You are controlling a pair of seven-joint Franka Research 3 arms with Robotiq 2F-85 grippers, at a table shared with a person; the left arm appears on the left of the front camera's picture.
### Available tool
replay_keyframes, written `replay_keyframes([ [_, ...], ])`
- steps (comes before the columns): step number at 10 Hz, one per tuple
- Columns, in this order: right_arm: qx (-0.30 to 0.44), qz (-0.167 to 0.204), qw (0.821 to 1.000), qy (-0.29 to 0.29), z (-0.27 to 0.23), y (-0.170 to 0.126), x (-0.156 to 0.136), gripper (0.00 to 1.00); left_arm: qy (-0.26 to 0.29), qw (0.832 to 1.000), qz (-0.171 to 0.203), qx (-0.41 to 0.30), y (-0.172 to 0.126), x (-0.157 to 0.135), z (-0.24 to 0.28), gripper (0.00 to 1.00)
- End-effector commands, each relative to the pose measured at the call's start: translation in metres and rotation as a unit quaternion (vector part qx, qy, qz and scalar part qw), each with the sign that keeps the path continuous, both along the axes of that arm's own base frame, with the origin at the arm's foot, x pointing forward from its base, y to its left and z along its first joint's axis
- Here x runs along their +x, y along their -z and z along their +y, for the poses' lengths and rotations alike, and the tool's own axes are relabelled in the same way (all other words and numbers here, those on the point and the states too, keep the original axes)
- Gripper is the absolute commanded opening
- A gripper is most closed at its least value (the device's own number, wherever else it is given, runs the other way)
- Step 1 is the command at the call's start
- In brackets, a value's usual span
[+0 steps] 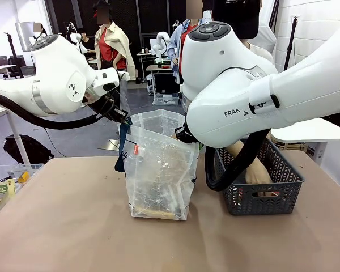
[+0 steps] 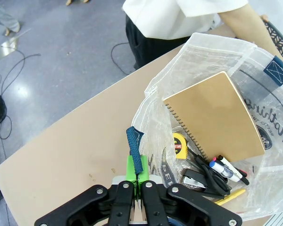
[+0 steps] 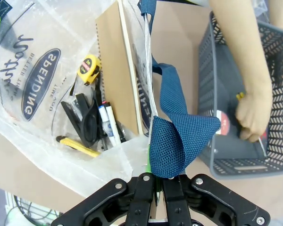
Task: Transfer purchased items from the store into the shopping bag.
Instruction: Move the Reusable shopping bag to the right side of the table.
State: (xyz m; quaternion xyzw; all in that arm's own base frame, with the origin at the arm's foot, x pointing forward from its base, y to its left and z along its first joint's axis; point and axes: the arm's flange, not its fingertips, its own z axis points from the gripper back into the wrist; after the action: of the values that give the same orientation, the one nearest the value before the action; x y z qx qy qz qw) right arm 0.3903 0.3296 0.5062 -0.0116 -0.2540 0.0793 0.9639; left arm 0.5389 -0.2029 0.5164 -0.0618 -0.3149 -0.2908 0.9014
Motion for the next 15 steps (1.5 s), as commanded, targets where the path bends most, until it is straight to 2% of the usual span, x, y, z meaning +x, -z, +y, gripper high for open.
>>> replay_keyframes([
  [1,0.001,0.002,1.000,0.003,-0.0005,0.0018,-0.0003,0.00,-0.003,1.000,-0.001,-0.001,-0.0020,0.0008,0.0028,0.00],
  [15,0.001,0.002,1.000,0.003,-0.0005,0.0018,-0.0003,0.00,-0.003,1.000,-0.001,-0.001,-0.0020,0.0008,0.0028,0.00],
])
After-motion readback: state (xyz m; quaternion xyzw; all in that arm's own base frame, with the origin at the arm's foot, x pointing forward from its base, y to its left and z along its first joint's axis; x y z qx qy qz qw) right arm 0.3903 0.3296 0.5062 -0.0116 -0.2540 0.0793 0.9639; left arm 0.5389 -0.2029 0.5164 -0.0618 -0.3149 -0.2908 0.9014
